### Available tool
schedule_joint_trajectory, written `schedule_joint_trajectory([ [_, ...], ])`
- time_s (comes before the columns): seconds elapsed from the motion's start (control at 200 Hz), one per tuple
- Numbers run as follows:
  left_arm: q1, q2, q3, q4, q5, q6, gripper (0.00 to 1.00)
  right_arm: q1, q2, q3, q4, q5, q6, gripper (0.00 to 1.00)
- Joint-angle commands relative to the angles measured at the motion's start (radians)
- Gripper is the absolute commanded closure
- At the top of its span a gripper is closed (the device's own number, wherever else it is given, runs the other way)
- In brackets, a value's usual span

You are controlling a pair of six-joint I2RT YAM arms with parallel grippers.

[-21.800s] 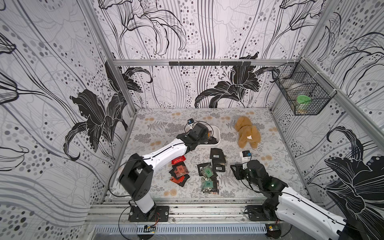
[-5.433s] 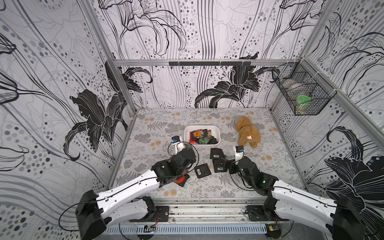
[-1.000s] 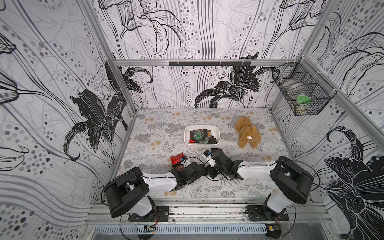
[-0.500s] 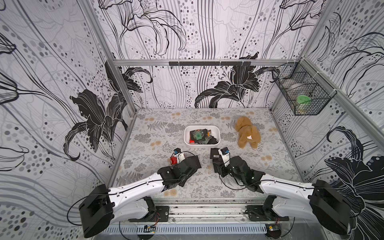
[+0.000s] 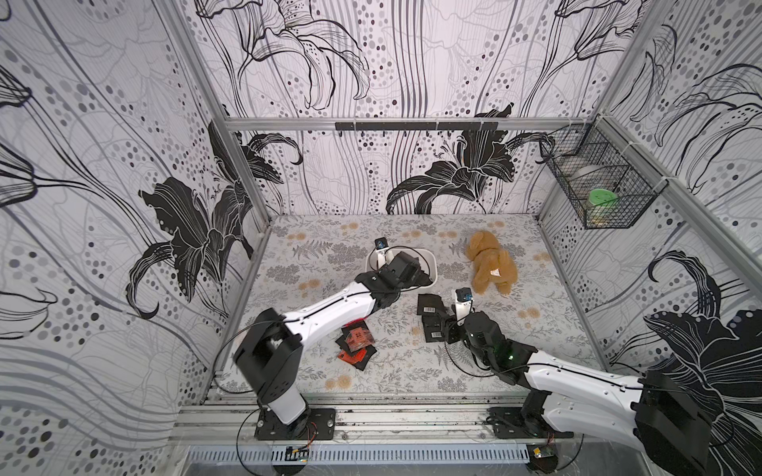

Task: Put the tea bags into the storage box
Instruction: Place the tea bag in the storage box.

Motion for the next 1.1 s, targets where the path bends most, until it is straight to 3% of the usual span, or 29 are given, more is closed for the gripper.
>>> schedule_joint_trajectory([
  [0.0, 0.032, 0.121, 0.110, -0.021, 0.063, 0.065, 1.00, 0.002, -0.005, -0.014, -0.021, 0.026, 0.015, 0.40],
  [0.095, 0.050, 0.210, 0.181, -0.021, 0.080, 0.063, 1.00, 0.001, 0.007, -0.006, -0.023, 0.015, 0.015, 0.40],
  [0.18, 0.066, 0.256, 0.219, -0.022, 0.080, 0.065, 0.91, 0.001, 0.021, 0.000, -0.019, 0.001, 0.010, 0.40],
  [0.36, 0.095, 0.209, 0.189, -0.030, 0.036, 0.047, 0.47, 0.001, 0.045, 0.008, -0.012, -0.041, 0.004, 0.40],
  [0.441, 0.120, 0.132, 0.113, 0.005, 0.047, 0.023, 0.35, 0.001, 0.056, 0.014, -0.012, -0.047, 0.004, 0.40],
  [0.631, 0.152, -0.113, -0.128, 0.087, -0.007, -0.042, 0.24, 0.001, 0.079, 0.017, 0.008, -0.076, -0.008, 0.40],
  [0.991, 0.203, -0.510, -0.587, 0.179, -0.012, -0.130, 0.17, 0.001, 0.156, 0.034, 0.092, -0.228, -0.027, 0.39],
  [1.096, 0.268, -0.576, -0.708, 0.198, 0.011, -0.154, 0.12, 0.002, 0.231, 0.111, 0.049, -0.270, 0.004, 0.39],
])
